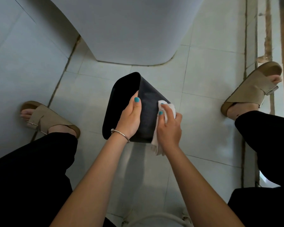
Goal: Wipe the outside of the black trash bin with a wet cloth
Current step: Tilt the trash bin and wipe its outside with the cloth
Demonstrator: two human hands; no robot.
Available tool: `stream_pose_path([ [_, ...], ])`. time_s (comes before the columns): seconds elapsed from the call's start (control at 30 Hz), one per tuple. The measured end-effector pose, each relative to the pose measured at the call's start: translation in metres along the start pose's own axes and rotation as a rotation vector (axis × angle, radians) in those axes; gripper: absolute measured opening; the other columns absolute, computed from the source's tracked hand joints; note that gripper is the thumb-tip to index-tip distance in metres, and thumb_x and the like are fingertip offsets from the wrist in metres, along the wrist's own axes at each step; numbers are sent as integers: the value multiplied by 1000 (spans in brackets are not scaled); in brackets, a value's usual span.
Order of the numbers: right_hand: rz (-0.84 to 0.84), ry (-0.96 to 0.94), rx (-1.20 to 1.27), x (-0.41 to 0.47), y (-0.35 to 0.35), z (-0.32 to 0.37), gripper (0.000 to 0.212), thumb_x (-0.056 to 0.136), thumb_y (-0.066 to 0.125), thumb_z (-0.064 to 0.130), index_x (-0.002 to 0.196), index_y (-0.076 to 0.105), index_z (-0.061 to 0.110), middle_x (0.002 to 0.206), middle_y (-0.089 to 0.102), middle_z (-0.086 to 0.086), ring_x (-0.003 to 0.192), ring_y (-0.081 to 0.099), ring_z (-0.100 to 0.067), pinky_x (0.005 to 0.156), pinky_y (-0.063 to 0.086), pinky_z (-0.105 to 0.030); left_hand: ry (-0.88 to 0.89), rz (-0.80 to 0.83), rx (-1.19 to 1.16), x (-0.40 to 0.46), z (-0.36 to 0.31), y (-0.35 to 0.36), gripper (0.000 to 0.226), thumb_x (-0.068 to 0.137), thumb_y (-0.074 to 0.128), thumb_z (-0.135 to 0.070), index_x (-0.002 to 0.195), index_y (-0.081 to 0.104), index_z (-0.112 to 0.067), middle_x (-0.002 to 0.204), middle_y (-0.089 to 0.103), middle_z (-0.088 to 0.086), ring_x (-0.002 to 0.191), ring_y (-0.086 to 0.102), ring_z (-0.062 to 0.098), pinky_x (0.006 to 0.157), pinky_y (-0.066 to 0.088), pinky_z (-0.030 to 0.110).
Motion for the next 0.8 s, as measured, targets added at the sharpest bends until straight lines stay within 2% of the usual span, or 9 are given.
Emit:
stream_pose_path([
  [0.1, -29, 96, 1, 11, -2, -26, 34, 101, 38, 42, 134, 48, 45, 132, 42, -2, 90, 56, -23, 88, 52, -43, 28, -10, 7, 2, 1, -1, 48, 104, 24, -37, 150, 27, -25, 151, 31, -13, 135, 25, -3, 108, 18, 14],
  [0.17, -39, 159, -2, 18, -3, -41, 35, 101, 35, 45, 135, 46, 45, 130, 44, -4, 97, 59, -28, 90, 52, -46, 15, -16, 13, 1, 1, 0, 47, 104, 26, -35, 149, 30, -22, 147, 35, -14, 133, 29, -2, 106, 19, 13],
  [0.23, -47, 212, -6, 23, -4, -52, 35, 102, 33, 46, 135, 45, 44, 127, 47, -6, 100, 59, -30, 90, 52, -46, 9, -25, 36, -1, -1, 4, 46, 104, 29, -33, 146, 37, -16, 145, 42, -6, 133, 35, 3, 106, 23, 14],
  [0.33, -53, 242, 5, 26, -4, -58, 35, 103, 32, 46, 135, 45, 42, 127, 47, -8, 102, 59, -31, 90, 52, -44, -22, -39, 74, 0, 1, 0, 46, 104, 29, -35, 134, 50, -8, 131, 56, 4, 126, 48, 15, 106, 34, 24],
  [0.4, -45, 244, 10, 24, -2, -53, 35, 103, 33, 45, 135, 45, 42, 129, 45, -8, 102, 58, -32, 90, 50, -43, -36, -59, 60, 0, 2, -7, 45, 104, 28, -35, 124, 55, -5, 117, 61, 4, 116, 54, 16, 99, 39, 25],
  [0.47, -31, 224, 8, 18, 0, -42, 35, 102, 34, 45, 135, 45, 43, 131, 43, -7, 101, 57, -33, 89, 49, -41, -36, -75, 49, 0, 1, -10, 41, 104, 29, -34, 107, 58, -6, 92, 59, -5, 94, 56, 8, 85, 40, 22],
  [0.53, -27, 191, 28, 9, 1, -27, 34, 102, 35, 44, 134, 46, 44, 132, 42, -5, 100, 57, -32, 89, 48, -40, -38, -77, 66, 1, 0, -6, 38, 105, 29, -33, 85, 53, -11, 75, 49, -8, 74, 49, 2, 72, 38, 21],
  [0.7, -10, 57, 129, -25, 0, 27, 33, 100, 41, 42, 132, 47, 49, 134, 42, 3, 99, 56, -24, 83, 37, -27, -6, -116, 29, 0, -3, -2, 38, 104, 32, -28, 69, 41, -18, 67, 41, -8, 55, 40, -3, 58, 35, 13],
  [0.8, 47, -122, 166, -46, 6, 69, 34, 99, 45, 41, 132, 49, 50, 132, 42, 5, 93, 53, -14, 81, 39, -25, -82, -168, -59, 0, 6, -11, 36, 103, 34, -23, 74, 54, -21, 73, 57, -9, 66, 52, -2, 64, 41, 19],
])
Point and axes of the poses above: each hand's wrist, its own x-axis towards the middle knuckle, its own y-axis out of the palm, z = x × y, the point moved 7 cm from there along x, towards the middle knuckle
